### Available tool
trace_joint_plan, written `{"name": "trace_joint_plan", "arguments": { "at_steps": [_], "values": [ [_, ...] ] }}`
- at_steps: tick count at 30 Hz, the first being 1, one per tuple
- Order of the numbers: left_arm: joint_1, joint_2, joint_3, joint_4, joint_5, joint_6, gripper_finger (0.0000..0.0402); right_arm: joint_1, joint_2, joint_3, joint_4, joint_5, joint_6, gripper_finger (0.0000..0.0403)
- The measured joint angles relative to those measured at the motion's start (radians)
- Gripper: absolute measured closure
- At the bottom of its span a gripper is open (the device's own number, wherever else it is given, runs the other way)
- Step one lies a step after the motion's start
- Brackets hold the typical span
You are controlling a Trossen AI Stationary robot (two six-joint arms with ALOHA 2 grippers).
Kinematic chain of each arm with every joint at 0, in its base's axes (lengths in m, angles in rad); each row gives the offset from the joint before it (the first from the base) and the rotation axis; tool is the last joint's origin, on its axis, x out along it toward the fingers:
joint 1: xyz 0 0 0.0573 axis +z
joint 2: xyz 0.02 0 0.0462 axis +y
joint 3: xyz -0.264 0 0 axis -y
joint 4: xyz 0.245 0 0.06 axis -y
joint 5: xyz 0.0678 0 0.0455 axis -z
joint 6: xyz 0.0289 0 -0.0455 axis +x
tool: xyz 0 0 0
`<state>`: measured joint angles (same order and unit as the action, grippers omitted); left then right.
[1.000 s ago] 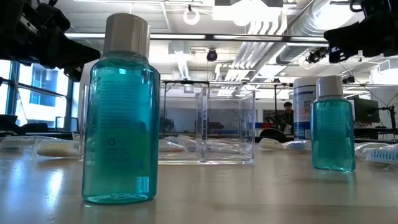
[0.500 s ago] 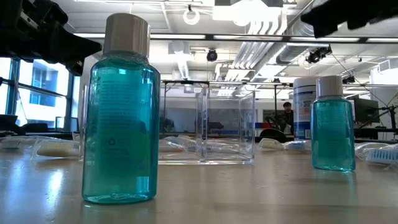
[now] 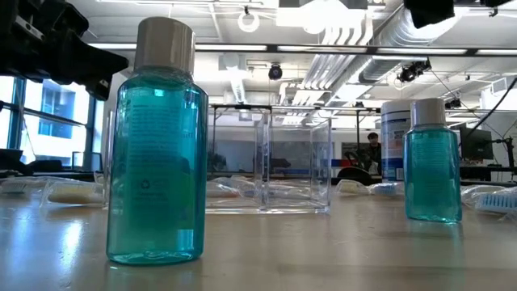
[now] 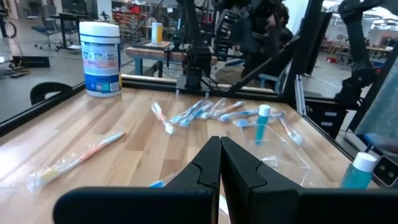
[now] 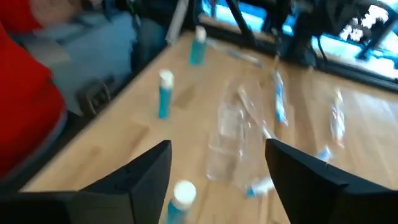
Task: Pick & Place toothbrushing station
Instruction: Put the blue mouthwash into the transparent organizer
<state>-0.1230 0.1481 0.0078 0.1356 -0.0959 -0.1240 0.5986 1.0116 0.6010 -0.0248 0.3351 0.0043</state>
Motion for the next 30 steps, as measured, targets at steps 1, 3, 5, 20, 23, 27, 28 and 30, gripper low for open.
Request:
{"name": "trace_joint_plan", "arguments": {
  "at_steps": [1, 3, 5, 20, 23, 27, 28, 30],
  "values": [
    [0.0, 0.002, 0.0, 0.0, 0.0, 0.0, 0.0399, 0.007, 0.019, 0.006, -0.012, 0.026, 0.0, 0.0151],
    [0.0, 0.004, 0.0, 0.0, 0.0, 0.0, 0.0399, 0.019, 0.054, 0.01, -0.049, 0.076, -0.004, 0.0154],
    [0.0, 0.006, 0.0, 0.0, 0.0, 0.001, 0.0399, 0.03, 0.097, 0.01, -0.071, 0.122, 0.036, 0.0157],
    [0.0, 0.013, 0.0, 0.046, -0.003, 0.049, 0.0399, 0.103, 0.241, 0.01, 0.046, 0.161, 0.291, 0.0159],
    [0.0, 0.013, 0.0, 0.051, -0.003, 0.048, 0.0399, 0.114, 0.275, 0.01, 0.089, 0.165, 0.291, 0.0159],
    [0.0, 0.013, 0.0, 0.052, -0.003, 0.006, 0.0399, 0.116, 0.33, 0.01, 0.112, 0.214, 0.282, 0.0159],
    [0.0, 0.013, 0.0, 0.052, -0.003, -0.004, 0.0399, 0.116, 0.341, 0.01, 0.114, 0.223, 0.283, 0.0159],
    [0.0, 0.013, 0.0, 0.052, -0.003, -0.017, 0.0399, 0.115, 0.357, 0.01, 0.118, 0.24, 0.283, 0.0159]
  ]
}}
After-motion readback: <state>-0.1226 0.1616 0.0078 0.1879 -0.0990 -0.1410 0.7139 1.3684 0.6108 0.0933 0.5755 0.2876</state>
